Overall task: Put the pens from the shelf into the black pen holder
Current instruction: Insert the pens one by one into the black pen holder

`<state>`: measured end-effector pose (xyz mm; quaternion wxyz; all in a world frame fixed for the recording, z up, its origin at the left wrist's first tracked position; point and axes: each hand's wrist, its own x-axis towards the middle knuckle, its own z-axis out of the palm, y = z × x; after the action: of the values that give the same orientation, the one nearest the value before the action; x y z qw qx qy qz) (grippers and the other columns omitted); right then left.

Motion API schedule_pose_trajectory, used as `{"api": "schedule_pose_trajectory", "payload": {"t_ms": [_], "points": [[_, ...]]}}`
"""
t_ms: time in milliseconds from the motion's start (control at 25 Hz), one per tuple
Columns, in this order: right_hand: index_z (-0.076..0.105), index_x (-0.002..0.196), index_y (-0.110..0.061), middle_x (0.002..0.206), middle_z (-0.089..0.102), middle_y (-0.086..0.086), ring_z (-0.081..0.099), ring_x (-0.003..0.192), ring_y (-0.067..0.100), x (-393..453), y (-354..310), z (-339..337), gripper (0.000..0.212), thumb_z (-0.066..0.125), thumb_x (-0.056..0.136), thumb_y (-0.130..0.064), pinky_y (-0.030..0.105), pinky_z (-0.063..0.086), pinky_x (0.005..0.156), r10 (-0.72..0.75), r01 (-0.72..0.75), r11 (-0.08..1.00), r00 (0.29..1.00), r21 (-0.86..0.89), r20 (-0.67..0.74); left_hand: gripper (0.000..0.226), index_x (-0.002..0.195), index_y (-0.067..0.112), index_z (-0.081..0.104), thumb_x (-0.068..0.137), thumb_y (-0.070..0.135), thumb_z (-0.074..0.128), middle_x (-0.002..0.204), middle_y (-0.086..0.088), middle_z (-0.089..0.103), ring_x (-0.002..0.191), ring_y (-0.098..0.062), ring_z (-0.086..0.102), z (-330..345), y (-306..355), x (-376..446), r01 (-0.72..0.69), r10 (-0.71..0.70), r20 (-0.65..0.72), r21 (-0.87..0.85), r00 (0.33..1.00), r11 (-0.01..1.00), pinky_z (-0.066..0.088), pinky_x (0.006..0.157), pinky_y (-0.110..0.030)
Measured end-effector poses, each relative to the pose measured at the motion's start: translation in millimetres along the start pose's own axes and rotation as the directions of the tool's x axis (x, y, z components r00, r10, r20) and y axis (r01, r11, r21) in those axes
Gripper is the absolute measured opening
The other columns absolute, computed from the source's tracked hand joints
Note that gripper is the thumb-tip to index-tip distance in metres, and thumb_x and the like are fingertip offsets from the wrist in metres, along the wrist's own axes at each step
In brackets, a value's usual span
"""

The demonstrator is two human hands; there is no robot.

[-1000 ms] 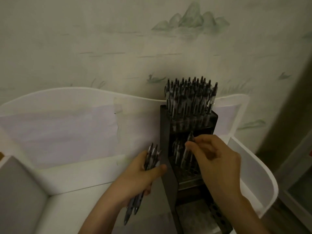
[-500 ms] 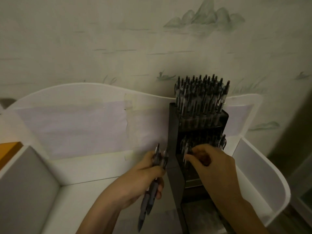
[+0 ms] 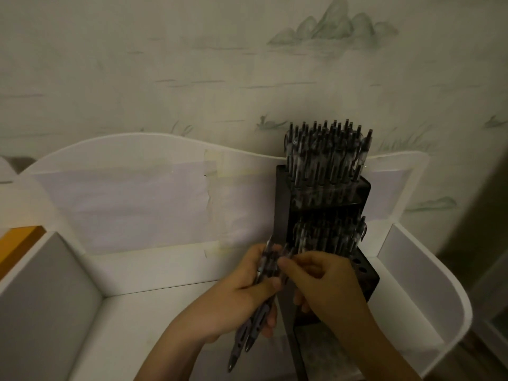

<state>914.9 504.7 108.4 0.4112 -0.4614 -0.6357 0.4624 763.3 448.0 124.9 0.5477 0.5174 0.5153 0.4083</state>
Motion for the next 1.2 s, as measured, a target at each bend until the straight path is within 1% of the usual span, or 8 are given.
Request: {"api": "schedule_pose_trajectory", "payload": {"t_ms": [160, 280, 400, 520, 600, 920, 1120, 1200], "points": [[0.073, 0.081, -0.013, 0.065, 0.073, -0.001, 0.069, 0.058, 0.013, 3, -15, -18, 0.011, 0.074, 0.077, -0.024, 0.022, 0.057, 0.055, 0.059, -0.049, 0.983, 0.997, 0.178, -0.051, 0.035, 0.127, 0.033, 0.041, 0.101, 0.011, 0.045, 0.082, -0.013, 0.067, 0.063, -0.03, 0.063, 1, 0, 5, -0.002, -0.001, -0.057, -0.043, 0.998, 0.999, 0.059, 0.059, -0.041], [0.073, 0.084, -0.013, 0.071, 0.075, -0.001, 0.071, 0.063, 0.016, 12, -34, -46, 0.007, 0.074, 0.078, -0.017, 0.02, 0.057, 0.059, -0.013, 0.085, 0.956, 0.968, 0.279, -0.252, 0.034, 0.126, 0.031, 0.042, 0.1, 0.01, 0.047, 0.09, -0.008, 0.062, 0.06, -0.027, 0.063, -1, 0, 5, 0.008, -0.012, -0.101, -0.033, 0.995, 0.999, 0.058, 0.057, -0.039], [0.073, 0.084, -0.021, 0.07, 0.073, -0.01, 0.069, 0.062, 0.007, 14, -49, -69, 0.007, 0.075, 0.077, -0.022, 0.013, 0.053, 0.058, -0.244, 0.296, 0.952, 0.888, 0.081, -0.389, 0.035, 0.124, 0.034, 0.043, 0.099, 0.011, 0.049, 0.102, -0.01, 0.057, 0.061, -0.023, 0.063, -1, 0, 6, 0.002, 0.009, -0.134, 0.08, 0.991, 0.997, 0.057, 0.058, -0.037], [0.073, 0.085, -0.03, 0.069, 0.07, -0.018, 0.067, 0.07, -0.001, 15, -43, -68, 0.007, 0.075, 0.078, -0.031, 0.005, 0.048, 0.067, -0.392, 0.343, 0.919, 0.847, -0.194, -0.359, 0.037, 0.125, 0.037, 0.042, 0.098, 0.014, 0.05, 0.101, -0.003, 0.057, 0.062, -0.018, 0.065, 0, -1, 9, -0.03, 0.06, -0.13, 0.217, 0.99, 0.976, 0.056, 0.057, -0.034], [0.074, 0.089, -0.026, 0.074, 0.068, -0.022, 0.065, 0.075, -0.003, 18, -34, -60, 0.011, 0.074, 0.079, -0.032, 0.001, 0.044, 0.07, -0.431, 0.347, 0.894, 0.842, -0.284, -0.326, 0.037, 0.126, 0.037, 0.042, 0.098, 0.015, 0.051, 0.098, -0.001, 0.058, 0.062, -0.016, 0.064, 0, 0, 10, -0.047, 0.081, -0.118, 0.266, 0.99, 0.963, 0.055, 0.056, -0.032], [0.074, 0.093, -0.018, 0.074, 0.059, -0.025, 0.056, 0.074, -0.023, 33, 11, -36, 0.016, 0.077, 0.078, -0.021, -0.007, 0.038, 0.069, -0.458, 0.372, 0.847, 0.874, -0.381, -0.163, 0.037, 0.125, 0.037, 0.041, 0.098, 0.014, 0.052, 0.09, -0.002, 0.059, 0.06, -0.011, 0.061, -3, 3, 8, -0.065, 0.105, -0.12, 0.296, 0.987, 0.953, 0.053, 0.056, -0.03], [0.071, 0.093, -0.02, 0.076, 0.068, -0.017, 0.064, 0.076, -0.007, 33, 19, -43, 0.024, 0.081, 0.073, -0.026, 0.006, 0.051, 0.072, -0.311, 0.252, 0.916, 0.938, -0.312, -0.155, 0.039, 0.127, 0.037, 0.042, 0.097, 0.014, 0.053, 0.091, -0.003, 0.06, 0.061, -0.012, 0.061, -4, 6, 9, -0.078, 0.11, -0.107, 0.274, 0.988, 0.959, 0.053, 0.055, -0.029], [0.07, 0.097, -0.02, 0.078, 0.068, -0.017, 0.065, 0.077, -0.005, 26, 15, -45, 0.028, 0.081, 0.072, -0.028, 0.006, 0.051, 0.074, -0.349, 0.272, 0.897, 0.919, -0.348, -0.181, 0.038, 0.126, 0.036, 0.042, 0.097, 0.013, 0.052, 0.098, -0.01, 0.06, 0.062, -0.015, 0.062, -3, 7, 10, -0.083, 0.11, -0.096, 0.254, 0.989, 0.964, 0.053, 0.055, -0.03]]}}
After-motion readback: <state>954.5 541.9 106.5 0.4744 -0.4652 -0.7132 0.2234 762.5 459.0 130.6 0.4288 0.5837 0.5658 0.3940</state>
